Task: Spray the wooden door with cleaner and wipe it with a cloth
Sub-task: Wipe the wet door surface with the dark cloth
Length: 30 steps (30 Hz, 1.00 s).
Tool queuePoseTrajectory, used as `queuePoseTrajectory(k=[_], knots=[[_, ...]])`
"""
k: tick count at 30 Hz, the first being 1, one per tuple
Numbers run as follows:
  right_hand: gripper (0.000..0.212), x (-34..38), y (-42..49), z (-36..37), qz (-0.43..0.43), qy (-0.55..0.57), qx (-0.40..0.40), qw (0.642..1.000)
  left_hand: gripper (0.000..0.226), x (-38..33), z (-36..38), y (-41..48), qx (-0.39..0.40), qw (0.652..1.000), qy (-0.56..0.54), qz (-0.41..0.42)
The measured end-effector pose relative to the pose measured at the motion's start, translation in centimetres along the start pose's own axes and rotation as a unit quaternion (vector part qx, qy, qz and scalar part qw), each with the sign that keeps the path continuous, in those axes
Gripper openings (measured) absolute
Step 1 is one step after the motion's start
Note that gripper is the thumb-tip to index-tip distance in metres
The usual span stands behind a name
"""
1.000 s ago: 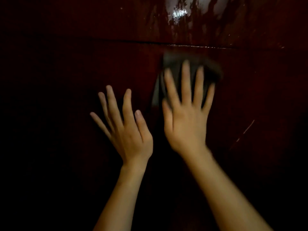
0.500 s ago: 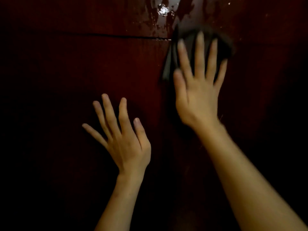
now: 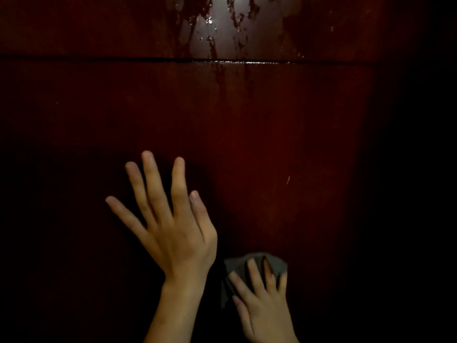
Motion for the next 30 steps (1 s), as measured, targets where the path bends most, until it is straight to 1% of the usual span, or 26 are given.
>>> queuePoseTrajectory(k=[1,2,3,5,6,7,9,10,12,14,16,18,19,21,22,24,26,28,30], knots=[[0.056,0.0,2.6,-2.1,-0.007,0.02,-0.028,0.999,0.047,-0.2,0.2,-0.2,0.0,1.0,0.003,-0.001],[0.056,0.0,6.1,-4.7,-0.002,0.039,-0.078,0.996,0.047,-0.3,0.4,-0.3,0.0,1.0,0.005,-0.007],[0.056,-0.1,10.0,-7.7,0.007,0.045,-0.134,0.99,0.047,-0.5,0.5,-0.2,0.0,1.0,0.006,-0.015],[0.057,-0.6,17.2,-13.9,0.024,0.032,-0.218,0.975,0.047,-1.0,0.6,-0.1,-0.003,1.0,0.007,-0.023],[0.057,-1.0,20.1,-16.7,0.031,0.03,-0.244,0.969,0.047,-1.4,0.7,0.0,-0.002,1.0,0.008,-0.021],[0.056,-1.5,22.7,-19.1,0.034,0.018,-0.253,0.967,0.047,-1.9,0.8,0.0,0.0,1.0,0.009,-0.015],[0.055,-2.3,25.1,-21.9,0.019,-0.017,-0.261,0.965,0.048,-2.9,1.0,0.0,0.004,1.0,0.01,0.004],[0.054,-2.7,25.0,-21.9,0.008,-0.023,-0.264,0.964,0.048,-3.4,1.2,-0.1,0.007,1.0,0.009,0.015],[0.056,-3.1,21.7,-18.9,0.015,-0.025,-0.257,0.966,0.049,-4.3,1.5,-0.3,0.017,0.999,0.002,0.03],[0.058,-3.4,14.9,-13.2,0.028,-0.015,-0.211,0.977,0.049,-5.1,1.8,-0.4,0.026,0.999,-0.009,0.035],[0.058,-4.7,6.2,-6.6,0.036,-0.008,-0.128,0.991,0.049,-5.7,2.0,-0.4,0.029,0.999,-0.011,0.039],[0.057,-6.9,-0.9,-2.0,0.054,-0.03,-0.059,0.996,0.049,-6.6,2.3,-0.4,0.03,0.999,-0.009,0.041],[0.055,-7.8,-2.7,-1.0,0.063,-0.037,-0.037,0.997,0.048,-7.2,2.4,-0.3,0.035,0.998,-0.013,0.047],[0.056,-9.3,-1.9,-1.9,0.062,-0.015,-0.022,0.998,0.048,-8.2,2.8,-0.4,0.039,0.997,-0.022,0.067],[0.057,-9.9,0.0,-3.5,0.06,-0.008,-0.045,0.997,0.049,-8.8,3.0,-0.3,0.042,0.996,-0.018,0.076],[0.057,-11.0,6.4,-8.5,0.079,0.023,-0.144,0.986,0.05,-10.1,3.6,0.0,0.044,0.996,-0.01,0.08],[0.058,-12.3,13.7,-14.8,0.09,0.042,-0.216,0.971,0.05,-11.7,4.1,0.5,0.043,0.995,-0.019,0.085],[0.058,-13.9,19.4,-20.3,0.091,0.037,-0.262,0.96,0.05,-13.3,4.7,0.8,0.051,0.993,-0.024,0.1],[0.057,-14.9,21.9,-22.8,0.074,0.013,-0.277,0.958,0.05,-14.2,5.1,1.0,0.049,0.994,-0.018,0.097]])
Point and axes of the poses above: each hand's wrist, its own y-axis towards the middle knuckle, its own z-axis out of the palm, x = y × z, the point moved 1 cm from there along y, towards the middle knuckle, and after that the axes turned 5 degrees about y, right-handed, at the moved point
